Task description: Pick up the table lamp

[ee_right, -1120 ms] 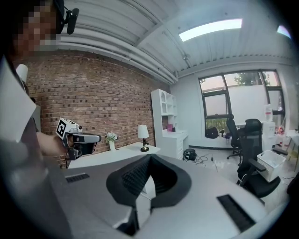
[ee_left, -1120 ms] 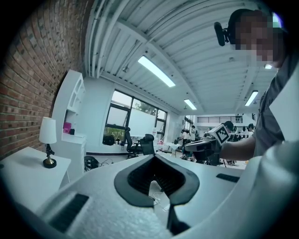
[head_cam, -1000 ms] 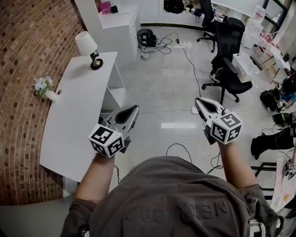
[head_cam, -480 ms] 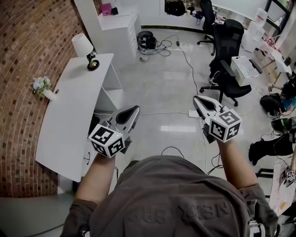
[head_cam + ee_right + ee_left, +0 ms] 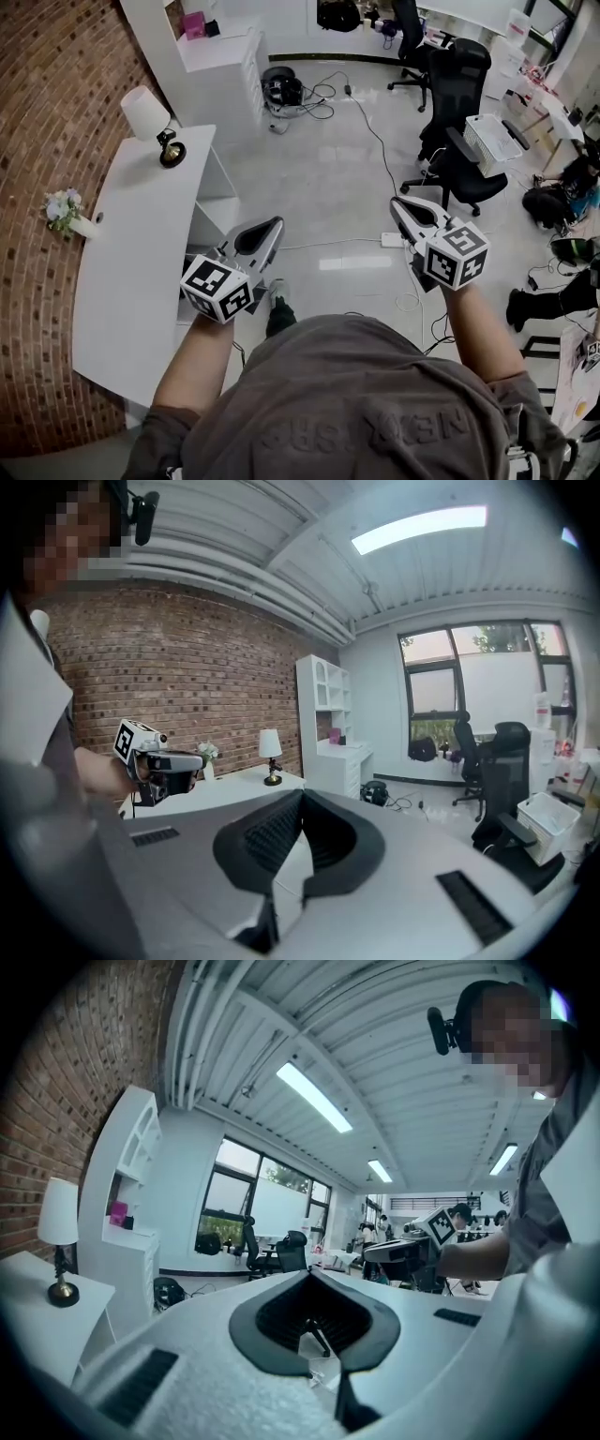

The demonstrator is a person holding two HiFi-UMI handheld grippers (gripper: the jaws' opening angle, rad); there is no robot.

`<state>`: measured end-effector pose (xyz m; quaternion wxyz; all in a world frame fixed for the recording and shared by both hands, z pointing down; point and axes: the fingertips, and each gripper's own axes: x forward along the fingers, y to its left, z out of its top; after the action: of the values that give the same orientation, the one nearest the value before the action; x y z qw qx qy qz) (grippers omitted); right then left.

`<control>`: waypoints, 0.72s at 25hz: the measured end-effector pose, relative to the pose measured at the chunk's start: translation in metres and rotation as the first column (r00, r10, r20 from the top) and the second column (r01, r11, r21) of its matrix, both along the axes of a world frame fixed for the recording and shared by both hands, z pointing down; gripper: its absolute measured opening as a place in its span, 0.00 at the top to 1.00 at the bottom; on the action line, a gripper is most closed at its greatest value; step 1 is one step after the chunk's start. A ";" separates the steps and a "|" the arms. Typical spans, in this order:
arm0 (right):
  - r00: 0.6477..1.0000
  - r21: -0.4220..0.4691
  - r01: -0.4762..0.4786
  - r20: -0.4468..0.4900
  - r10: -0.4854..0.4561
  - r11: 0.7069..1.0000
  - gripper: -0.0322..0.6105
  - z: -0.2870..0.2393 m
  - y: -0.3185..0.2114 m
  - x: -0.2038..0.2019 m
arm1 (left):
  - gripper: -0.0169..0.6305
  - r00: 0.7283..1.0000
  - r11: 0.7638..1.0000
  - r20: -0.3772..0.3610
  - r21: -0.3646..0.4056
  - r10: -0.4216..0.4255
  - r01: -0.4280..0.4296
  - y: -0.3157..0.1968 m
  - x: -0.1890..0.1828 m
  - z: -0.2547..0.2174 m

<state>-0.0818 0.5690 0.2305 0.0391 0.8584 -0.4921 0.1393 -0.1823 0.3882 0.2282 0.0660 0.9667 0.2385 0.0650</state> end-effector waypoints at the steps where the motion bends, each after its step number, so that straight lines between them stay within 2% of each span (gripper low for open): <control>1: 1.000 0.002 -0.010 -0.006 0.010 1.000 0.96 0.001 -0.013 0.015 | 0.97 1.000 1.000 -0.007 0.003 0.016 -0.016 -0.013 0.017 0.001; 6: 0.998 0.028 -0.057 -0.019 0.058 0.998 0.96 0.004 -0.086 0.090 | 0.97 0.996 0.997 -0.028 0.008 0.083 -0.083 -0.082 0.107 0.001; 11: 0.997 0.047 -0.074 -0.010 0.075 0.996 0.96 0.000 -0.172 0.161 | 0.97 0.990 0.989 -0.001 0.040 0.142 -0.142 -0.157 0.189 0.002; 15: 0.997 0.044 -0.070 -0.014 0.071 0.997 0.96 0.003 -0.228 0.207 | 0.97 0.986 0.986 0.019 0.032 0.165 -0.165 -0.205 0.240 0.008; 18: 0.997 0.046 -0.081 0.012 0.081 0.996 0.96 0.015 -0.255 0.229 | 0.97 0.982 0.983 0.048 0.025 0.182 -0.184 -0.230 0.262 0.024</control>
<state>0.1471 0.3141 0.2458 0.0109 0.8777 -0.4601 0.1336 0.0797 0.1580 0.2525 0.0512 0.9398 0.3238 0.0962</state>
